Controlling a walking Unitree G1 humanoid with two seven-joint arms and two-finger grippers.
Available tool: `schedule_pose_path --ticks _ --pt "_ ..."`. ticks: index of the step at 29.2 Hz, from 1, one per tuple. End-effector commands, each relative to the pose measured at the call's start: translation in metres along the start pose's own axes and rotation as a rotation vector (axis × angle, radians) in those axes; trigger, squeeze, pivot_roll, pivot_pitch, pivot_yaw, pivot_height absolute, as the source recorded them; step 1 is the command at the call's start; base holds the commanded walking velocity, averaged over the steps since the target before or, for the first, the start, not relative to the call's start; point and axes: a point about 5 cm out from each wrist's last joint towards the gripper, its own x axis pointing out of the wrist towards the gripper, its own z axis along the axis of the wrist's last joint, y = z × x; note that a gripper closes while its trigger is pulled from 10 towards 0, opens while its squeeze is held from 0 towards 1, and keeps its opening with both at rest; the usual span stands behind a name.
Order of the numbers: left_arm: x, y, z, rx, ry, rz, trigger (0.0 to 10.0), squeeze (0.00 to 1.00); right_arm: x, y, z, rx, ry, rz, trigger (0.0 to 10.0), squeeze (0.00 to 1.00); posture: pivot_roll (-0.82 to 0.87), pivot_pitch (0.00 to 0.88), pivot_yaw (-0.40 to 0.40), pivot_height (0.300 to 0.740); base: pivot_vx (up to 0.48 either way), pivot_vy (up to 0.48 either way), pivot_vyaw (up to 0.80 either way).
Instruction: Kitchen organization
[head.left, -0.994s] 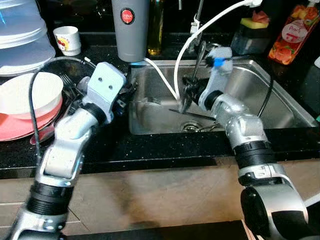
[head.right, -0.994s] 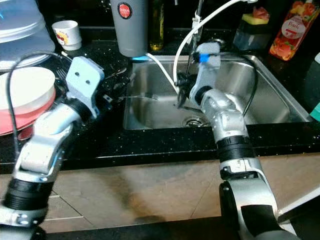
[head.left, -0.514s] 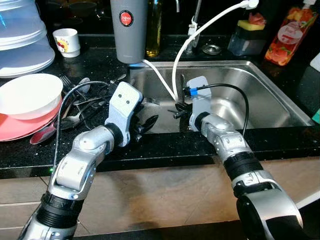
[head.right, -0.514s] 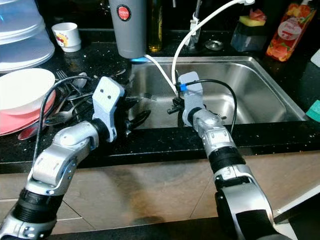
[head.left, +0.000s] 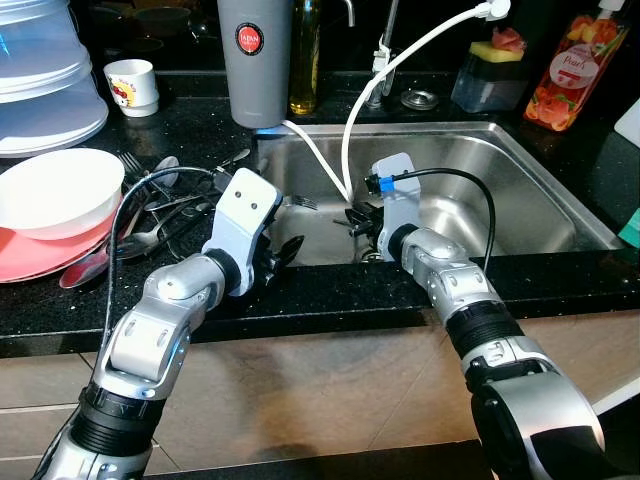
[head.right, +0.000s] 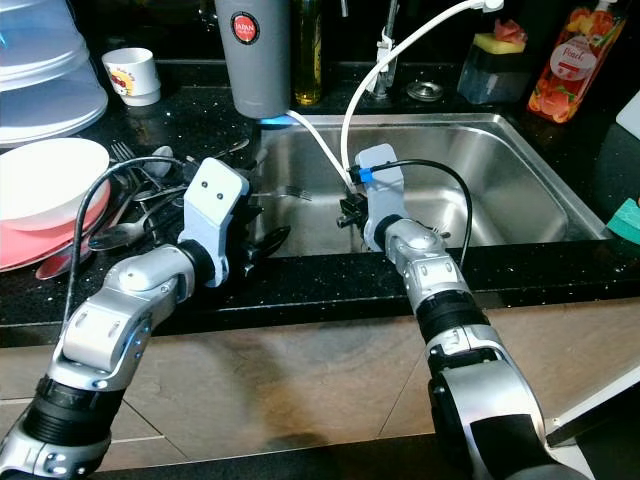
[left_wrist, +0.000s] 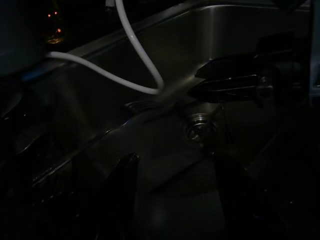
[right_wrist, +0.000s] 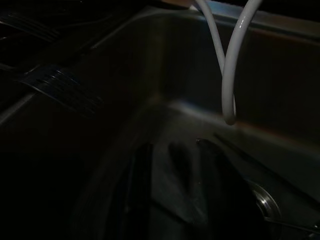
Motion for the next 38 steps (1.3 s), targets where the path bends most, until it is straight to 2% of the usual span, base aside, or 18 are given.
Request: schedule_pose_path --ticks 1,4,8,10,13,18,19,20,21,22,23,24,25,28,38 --pt "-0.002 -0.002 0.000 -0.007 0.002 -0.006 10.0 0.00 0.000 0.001 -0.010 0.000 0.037 -0.010 10.0 0.00 -0.01 0.168 -0.013 0.740 0.000 0.000 0.00" --pt "-0.003 0.003 0.005 -0.006 -0.015 0.034 10.0 0.00 0.000 -0.001 -0.005 -0.014 0.014 -0.025 10.0 0.00 0.00 0.164 -0.013 0.740 0.000 0.000 0.00" --pt "-0.006 0.024 0.015 -0.001 -0.052 0.222 10.0 0.00 0.001 -0.005 0.009 0.019 -0.058 -0.053 10.0 0.00 0.00 0.161 -0.012 0.740 0.000 0.000 0.00" --pt "-0.009 0.039 0.017 0.046 -0.033 0.337 10.0 0.00 0.001 -0.005 0.018 0.060 -0.106 -0.054 10.0 0.00 0.00 0.160 -0.014 0.740 0.000 0.000 0.00" --pt "-0.014 0.056 0.016 0.042 0.009 0.467 10.0 0.00 0.002 -0.002 0.029 0.081 -0.148 -0.009 10.0 0.00 0.00 0.159 -0.012 0.740 0.000 0.000 0.00" --pt "-0.016 0.061 0.013 -0.013 0.045 0.504 10.0 0.00 0.002 0.004 0.037 0.107 -0.186 0.043 10.0 0.00 0.00 0.159 -0.012 0.740 0.000 0.000 0.00" --pt "-0.016 0.062 0.010 -0.042 0.058 0.511 10.0 0.44 0.001 0.004 0.038 0.116 -0.193 0.052 10.0 0.00 0.00 0.159 -0.012 0.740 0.000 0.000 0.00" --pt "-0.016 0.062 0.007 -0.063 0.073 0.516 10.0 0.79 0.001 0.005 0.040 0.125 -0.200 0.061 10.0 0.00 0.00 0.167 -0.010 0.740 0.000 0.000 0.00" --pt "-0.017 0.064 0.004 -0.007 0.099 0.519 10.0 0.78 0.001 0.006 0.042 0.138 -0.212 0.074 10.0 0.00 0.00 0.167 -0.010 0.740 0.000 0.000 0.00" --pt "-0.017 0.064 0.004 -0.007 0.099 0.519 10.0 0.78 0.001 0.006 0.042 0.138 -0.212 0.074 10.0 0.00 0.00 0.167 -0.010 0.740 0.000 0.000 0.00" --pt "-0.017 0.065 0.005 0.090 0.102 0.513 10.0 0.35 0.000 0.006 0.043 0.145 -0.218 0.080 10.0 0.00 0.00 0.172 -0.009 0.740 0.000 0.000 0.00" --pt "-0.016 0.065 0.006 0.124 0.100 0.511 10.0 0.35 0.000 0.006 0.043 0.147 -0.220 0.082 10.0 0.00 0.00 0.172 -0.009 0.740 0.000 0.000 0.00" --pt "-0.016 0.064 0.007 0.182 0.102 0.487 10.0 0.00 0.000 0.006 0.044 0.153 -0.223 0.086 10.0 0.00 0.00 0.172 -0.009 0.740 0.000 0.000 0.00" --pt "-0.016 0.060 0.007 0.207 0.111 0.423 10.0 0.00 -0.002 0.006 0.045 0.164 -0.227 0.098 10.0 0.00 0.00 0.172 -0.009 0.740 0.000 0.000 0.00" --pt "-0.013 0.062 -0.008 0.280 0.165 0.361 10.0 0.00 -0.002 0.008 0.046 0.174 -0.224 0.116 10.0 0.00 0.00 0.174 -0.009 0.740 0.000 0.000 0.00"
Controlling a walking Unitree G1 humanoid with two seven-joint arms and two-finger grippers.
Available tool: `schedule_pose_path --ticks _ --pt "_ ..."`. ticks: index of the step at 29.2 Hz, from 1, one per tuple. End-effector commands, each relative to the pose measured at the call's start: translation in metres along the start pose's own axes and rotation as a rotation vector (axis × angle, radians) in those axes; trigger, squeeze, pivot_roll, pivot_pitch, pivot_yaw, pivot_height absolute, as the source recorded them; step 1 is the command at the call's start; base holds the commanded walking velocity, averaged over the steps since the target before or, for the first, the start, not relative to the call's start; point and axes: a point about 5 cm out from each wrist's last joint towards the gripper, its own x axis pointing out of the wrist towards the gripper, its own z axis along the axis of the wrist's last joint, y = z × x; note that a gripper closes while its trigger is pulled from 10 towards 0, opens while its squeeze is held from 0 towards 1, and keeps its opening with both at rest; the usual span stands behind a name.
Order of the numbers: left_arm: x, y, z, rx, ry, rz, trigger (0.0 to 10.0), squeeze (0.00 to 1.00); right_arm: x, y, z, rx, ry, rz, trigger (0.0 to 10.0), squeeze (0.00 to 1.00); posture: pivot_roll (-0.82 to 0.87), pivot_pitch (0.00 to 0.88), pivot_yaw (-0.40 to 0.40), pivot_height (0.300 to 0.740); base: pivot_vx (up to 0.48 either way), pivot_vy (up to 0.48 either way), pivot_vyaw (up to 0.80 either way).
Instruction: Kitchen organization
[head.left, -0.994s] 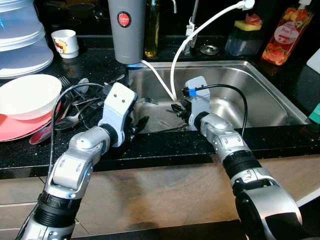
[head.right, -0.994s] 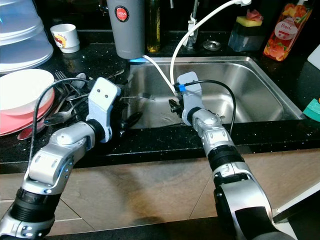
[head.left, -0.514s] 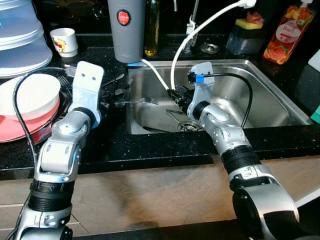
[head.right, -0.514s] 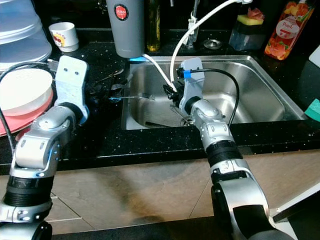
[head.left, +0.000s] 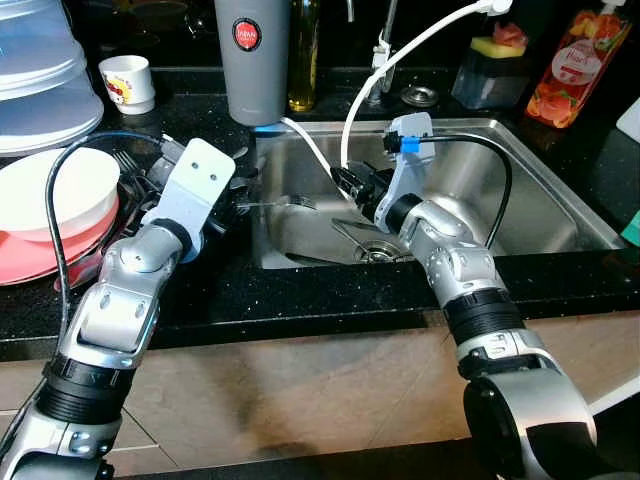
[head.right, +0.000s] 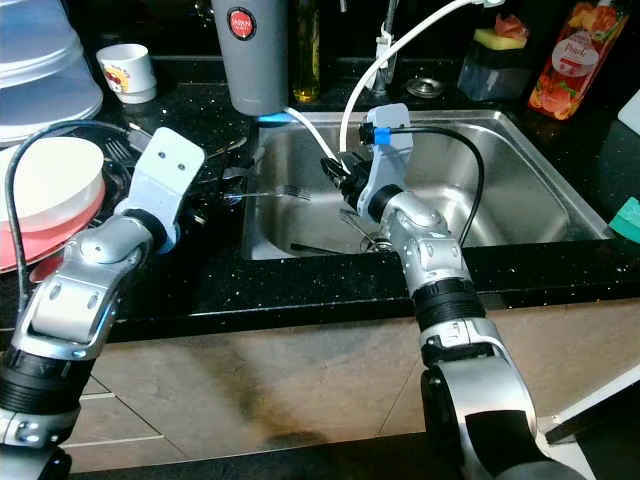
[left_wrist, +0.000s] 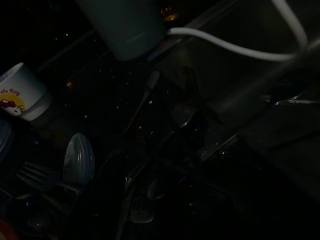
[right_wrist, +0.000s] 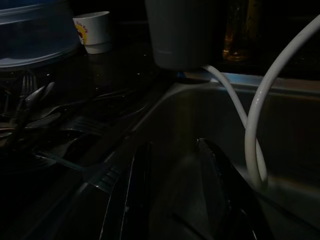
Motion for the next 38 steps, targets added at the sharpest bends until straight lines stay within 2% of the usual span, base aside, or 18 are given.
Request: schedule_pose_path --ticks 1,5,6,7,8,21,30,38 --pt "0.001 -0.001 -0.015 0.034 0.054 -0.017 10.0 0.00 -0.001 0.002 -0.001 0.011 -0.001 0.010 10.0 0.00 0.00 0.174 -0.009 0.740 0.000 0.000 0.00" --pt "0.003 0.001 -0.023 0.025 0.091 -0.010 10.0 0.00 -0.001 0.001 0.001 0.015 -0.001 0.011 10.0 0.00 0.00 0.174 -0.010 0.740 0.000 0.000 0.00" --pt "0.003 0.002 -0.024 0.022 0.095 -0.004 6.7 0.00 -0.002 0.001 0.001 0.015 0.000 0.011 10.0 0.00 0.00 0.174 -0.010 0.740 0.000 0.000 0.00" --pt "0.003 0.002 -0.024 0.022 0.095 -0.004 6.7 0.00 -0.002 0.001 0.001 0.015 0.000 0.011 10.0 0.00 0.00 0.174 -0.010 0.740 0.000 0.000 0.00" --pt "0.003 0.003 -0.024 0.014 0.097 0.002 0.0 0.00 -0.002 0.001 0.001 0.017 -0.001 0.010 10.0 0.00 0.00 0.176 -0.010 0.740 0.000 0.000 0.00" --pt "0.003 0.005 -0.023 0.012 0.078 0.011 0.0 0.00 -0.001 0.001 0.003 0.024 -0.004 0.011 10.0 0.00 0.00 0.176 -0.013 0.740 0.000 0.000 0.00" --pt "0.001 0.022 -0.015 0.024 0.046 0.166 0.0 0.00 -0.002 0.000 0.004 0.036 -0.009 0.010 10.0 0.00 0.00 0.175 -0.013 0.740 0.000 0.000 0.00" --pt "-0.001 0.035 0.000 0.024 -0.051 0.283 0.0 0.00 -0.002 0.000 0.005 0.040 -0.015 0.010 10.0 0.00 0.00 0.175 -0.013 0.740 0.000 0.000 0.00"
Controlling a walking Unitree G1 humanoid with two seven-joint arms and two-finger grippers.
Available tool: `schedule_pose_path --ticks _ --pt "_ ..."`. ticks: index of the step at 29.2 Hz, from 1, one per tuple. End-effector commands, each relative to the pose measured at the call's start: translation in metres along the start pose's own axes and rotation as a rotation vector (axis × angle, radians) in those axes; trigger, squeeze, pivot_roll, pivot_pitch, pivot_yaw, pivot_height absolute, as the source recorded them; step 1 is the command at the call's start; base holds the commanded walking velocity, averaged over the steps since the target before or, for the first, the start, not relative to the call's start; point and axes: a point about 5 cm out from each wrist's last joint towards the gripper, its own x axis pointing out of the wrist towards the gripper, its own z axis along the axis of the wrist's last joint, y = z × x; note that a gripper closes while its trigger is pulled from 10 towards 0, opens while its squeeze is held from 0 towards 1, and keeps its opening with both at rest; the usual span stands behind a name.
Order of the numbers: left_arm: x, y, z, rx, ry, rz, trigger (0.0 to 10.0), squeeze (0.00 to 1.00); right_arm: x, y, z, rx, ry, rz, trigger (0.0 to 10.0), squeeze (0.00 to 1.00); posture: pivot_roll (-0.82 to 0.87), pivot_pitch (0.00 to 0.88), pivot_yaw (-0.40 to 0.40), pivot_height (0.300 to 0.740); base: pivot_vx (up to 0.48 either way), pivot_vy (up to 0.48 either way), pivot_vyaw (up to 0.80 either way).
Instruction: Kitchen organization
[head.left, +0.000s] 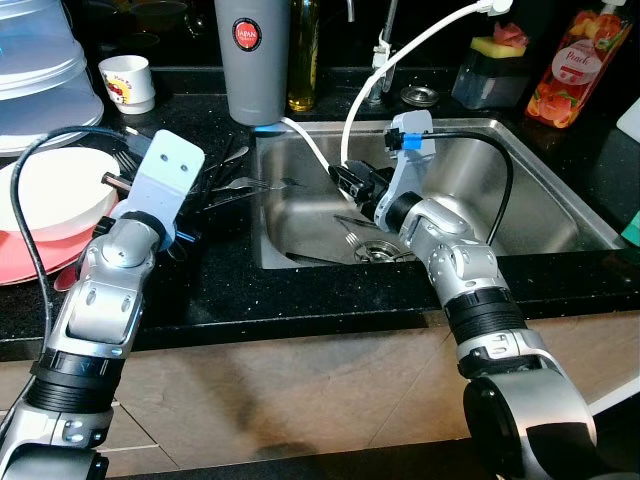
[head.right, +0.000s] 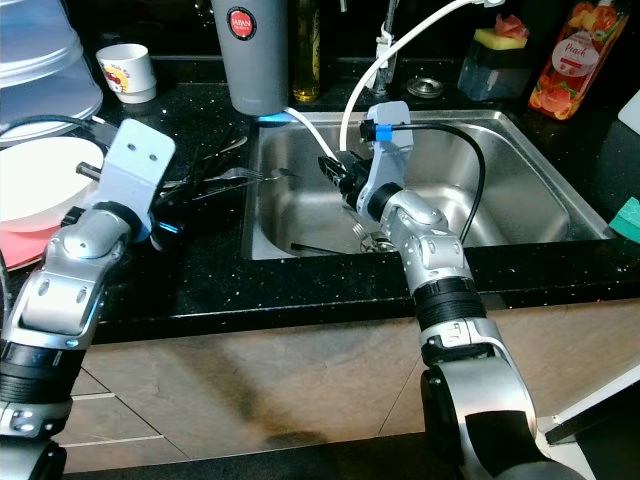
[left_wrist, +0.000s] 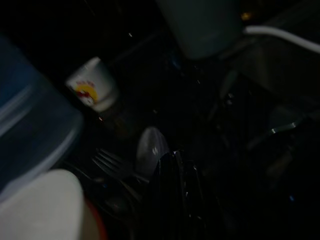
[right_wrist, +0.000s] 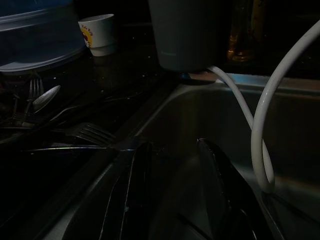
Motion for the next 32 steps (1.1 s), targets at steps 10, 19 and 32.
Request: schedule_pose_path --ticks 10,19,32 --pt "0.000 -0.003 0.018 -0.257 -0.046 -0.002 0.0 0.00 -0.001 -0.001 0.004 0.016 -0.021 0.000 10.0 0.00 0.00 0.174 -0.011 0.740 0.000 0.000 0.00" --pt "0.005 -0.014 0.012 -0.338 0.006 -0.038 10.0 0.00 -0.001 0.000 0.003 0.012 -0.021 0.008 10.0 0.00 -0.01 0.160 -0.011 0.740 0.000 0.000 0.00" --pt "0.009 -0.008 0.014 -0.314 0.039 0.018 10.0 0.99 -0.002 -0.001 0.004 0.014 -0.022 0.009 10.0 0.00 -0.01 0.155 -0.008 0.740 0.000 0.000 0.00"
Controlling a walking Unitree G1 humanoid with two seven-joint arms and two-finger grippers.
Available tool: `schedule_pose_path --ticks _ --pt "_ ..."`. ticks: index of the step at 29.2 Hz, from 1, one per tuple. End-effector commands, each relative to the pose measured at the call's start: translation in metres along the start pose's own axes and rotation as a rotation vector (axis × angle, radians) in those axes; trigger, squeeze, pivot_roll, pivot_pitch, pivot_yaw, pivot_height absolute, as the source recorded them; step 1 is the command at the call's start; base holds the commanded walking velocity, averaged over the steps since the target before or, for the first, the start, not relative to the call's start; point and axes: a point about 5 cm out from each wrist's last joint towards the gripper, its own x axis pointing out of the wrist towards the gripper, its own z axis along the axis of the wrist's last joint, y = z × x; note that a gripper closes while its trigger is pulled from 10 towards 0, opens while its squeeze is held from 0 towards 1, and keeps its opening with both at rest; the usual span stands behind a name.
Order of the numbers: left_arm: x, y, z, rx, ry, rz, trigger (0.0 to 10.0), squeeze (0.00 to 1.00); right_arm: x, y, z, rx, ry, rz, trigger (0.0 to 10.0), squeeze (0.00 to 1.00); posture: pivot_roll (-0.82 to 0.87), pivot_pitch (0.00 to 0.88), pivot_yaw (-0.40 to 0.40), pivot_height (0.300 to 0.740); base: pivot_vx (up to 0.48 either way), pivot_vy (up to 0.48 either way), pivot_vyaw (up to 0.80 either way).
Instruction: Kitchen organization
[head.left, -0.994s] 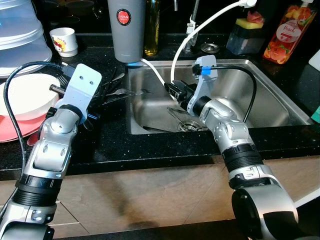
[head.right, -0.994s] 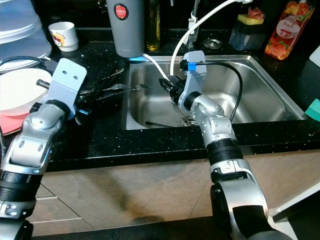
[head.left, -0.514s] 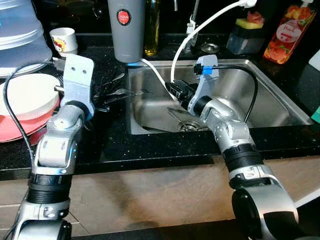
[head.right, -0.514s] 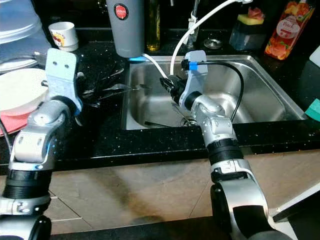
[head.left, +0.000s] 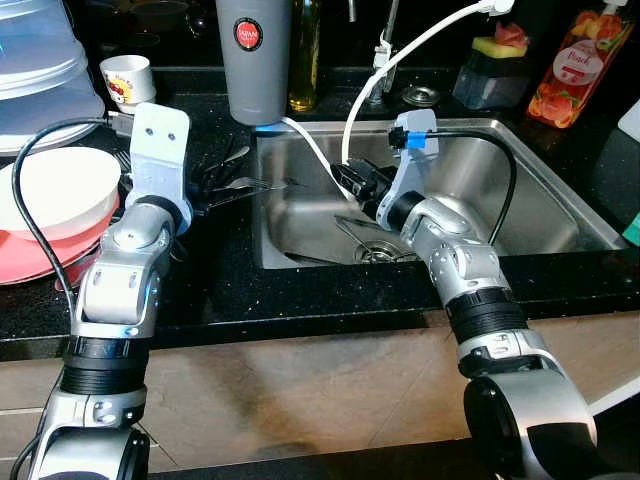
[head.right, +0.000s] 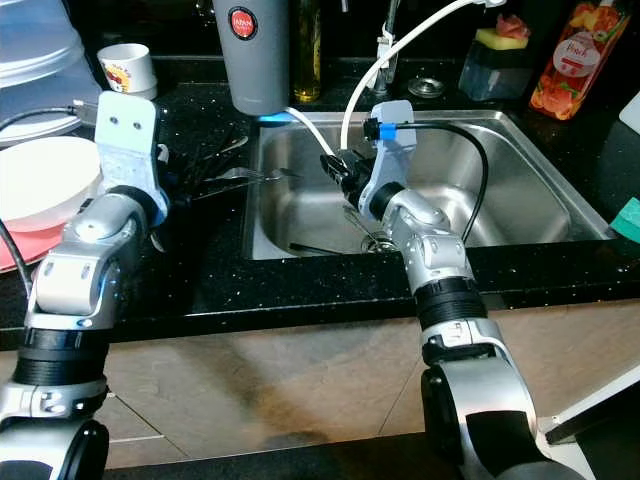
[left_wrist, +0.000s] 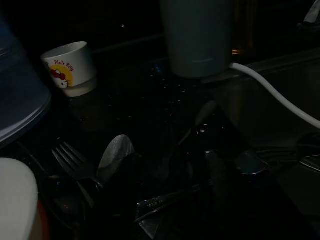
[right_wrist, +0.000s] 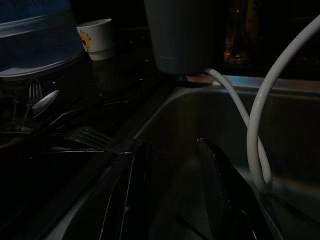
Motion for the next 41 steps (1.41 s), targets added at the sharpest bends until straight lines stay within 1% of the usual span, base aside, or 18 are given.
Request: schedule_pose_path --ticks 1,2,3,4,9,10,11,12,19,20,22,23,24,26,34,41 --pt "0.001 0.002 -0.003 0.018 0.026 0.018 10.0 0.99 -0.001 0.002 0.003 0.002 -0.010 0.016 10.0 0.00 -0.01 0.155 -0.008 0.740 0.000 0.000 0.00" --pt "0.000 0.003 -0.005 0.025 0.033 0.024 10.0 0.09 -0.001 0.002 0.002 0.002 -0.010 0.018 10.0 0.00 -0.01 0.157 -0.011 0.740 0.000 0.000 0.00" --pt "0.000 0.003 -0.005 0.025 0.033 0.024 10.0 0.09 -0.001 0.002 0.002 0.002 -0.010 0.018 10.0 0.00 -0.01 0.157 -0.011 0.740 0.000 0.000 0.00" --pt "0.000 0.001 -0.008 0.013 0.057 0.019 10.0 0.00 -0.001 0.003 0.002 0.002 -0.007 0.022 10.0 0.00 -0.01 0.157 -0.011 0.740 0.000 0.000 0.00" --pt "0.000 0.000 -0.021 -0.010 0.144 0.011 10.0 0.00 0.000 0.003 0.000 0.002 -0.001 0.027 10.0 0.00 -0.01 0.161 -0.011 0.740 0.000 0.000 0.00" --pt "-0.001 -0.001 -0.029 -0.041 0.201 0.000 10.0 0.00 -0.001 0.004 0.000 -0.001 0.001 0.030 10.0 0.00 -0.01 0.163 -0.011 0.740 0.000 0.000 0.00" --pt "-0.001 -0.002 -0.031 -0.051 0.218 -0.008 10.0 0.00 -0.001 0.004 0.000 -0.002 0.002 0.030 10.0 0.00 -0.01 0.163 -0.011 0.740 0.000 0.000 0.00" --pt "-0.001 -0.003 -0.033 -0.078 0.237 -0.013 10.0 0.00 -0.001 0.004 0.000 -0.002 0.003 0.031 10.0 0.00 -0.01 0.163 -0.011 0.740 0.000 0.000 0.00" --pt "-0.003 -0.003 -0.039 -0.100 0.276 -0.017 10.0 0.00 -0.001 0.003 0.000 -0.002 0.005 0.032 10.0 0.00 -0.01 0.166 -0.011 0.740 0.000 0.000 0.00" --pt "-0.004 -0.003 -0.039 -0.099 0.281 -0.018 6.9 0.00 -0.001 0.003 0.000 -0.002 0.005 0.033 10.0 0.00 -0.01 0.166 -0.011 0.740 0.000 0.000 0.00" --pt "-0.004 -0.003 -0.040 -0.100 0.287 -0.019 6.9 0.00 -0.001 0.003 0.000 -0.002 0.005 0.033 10.0 0.00 -0.01 0.167 -0.013 0.740 0.000 0.000 0.00" --pt "-0.004 -0.002 -0.040 -0.105 0.294 -0.019 1.9 0.00 -0.001 0.003 0.000 -0.001 0.005 0.034 10.0 0.00 -0.01 0.167 -0.013 0.740 0.000 0.000 0.00" --pt "-0.005 -0.001 -0.039 -0.106 0.293 -0.016 0.0 0.00 -0.001 0.003 0.000 0.001 0.004 0.034 10.0 0.00 -0.01 0.168 -0.014 0.740 0.000 0.000 0.00" --pt "-0.005 0.000 -0.038 -0.105 0.289 -0.015 0.0 0.00 0.000 0.003 0.000 0.003 0.002 0.033 10.0 0.00 -0.01 0.168 -0.014 0.740 0.000 0.000 0.00" --pt "-0.002 0.006 -0.026 -0.080 0.217 0.033 0.0 0.00 0.000 0.003 0.001 0.007 -0.003 0.027 10.0 0.00 -0.01 0.169 -0.013 0.740 0.000 0.000 0.00" --pt "-0.001 0.012 -0.017 -0.039 0.164 0.075 0.0 0.00 0.000 0.002 0.002 0.011 -0.006 0.026 10.0 0.00 -0.01 0.169 -0.014 0.740 0.000 0.000 0.00"
